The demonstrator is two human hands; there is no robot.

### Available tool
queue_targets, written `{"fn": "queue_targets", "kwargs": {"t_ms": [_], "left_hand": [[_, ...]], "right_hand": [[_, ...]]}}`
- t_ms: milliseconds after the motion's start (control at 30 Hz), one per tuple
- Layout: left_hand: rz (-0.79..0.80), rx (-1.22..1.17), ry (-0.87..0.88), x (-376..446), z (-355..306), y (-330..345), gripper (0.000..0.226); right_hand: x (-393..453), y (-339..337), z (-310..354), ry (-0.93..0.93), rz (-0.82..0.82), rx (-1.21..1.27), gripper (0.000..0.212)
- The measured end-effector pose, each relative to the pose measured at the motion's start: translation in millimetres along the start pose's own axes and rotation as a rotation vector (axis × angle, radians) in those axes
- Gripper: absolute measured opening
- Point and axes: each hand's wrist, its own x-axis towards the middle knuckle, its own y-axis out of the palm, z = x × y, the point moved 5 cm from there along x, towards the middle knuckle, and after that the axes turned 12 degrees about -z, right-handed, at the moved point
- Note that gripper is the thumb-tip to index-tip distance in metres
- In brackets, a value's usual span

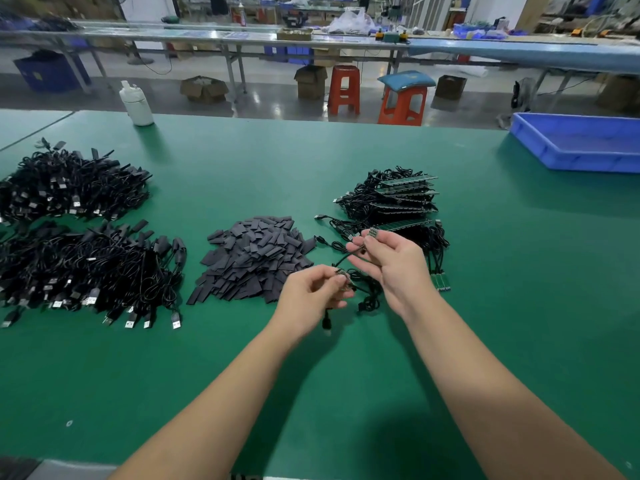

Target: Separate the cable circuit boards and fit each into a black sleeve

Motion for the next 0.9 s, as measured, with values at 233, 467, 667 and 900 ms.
{"fn": "queue_targets", "kwargs": {"t_ms": [233, 467, 667, 900], "left_hand": [[0.222, 0.137, -0.025, -19, 2, 15, 0.011], [0.091, 0.110, 0.020, -14, -10, -10, 0.016], [0.050, 0.042, -0.009, -15, -14, -6, 0.016], [0.009, -0.156, -0.132, -10, -14, 12, 0.010]], "right_hand": [[4, 4, 30, -0.124, -0.060, -0.016, 0.011], [36, -25, 49, -0.262, -0.124, -0.525, 0.019], [49, -34, 11, -0.228, 0.068, -1.035, 0.026], [38, -36, -22, -0.448, 0.073, -1.046, 0.041]]}}
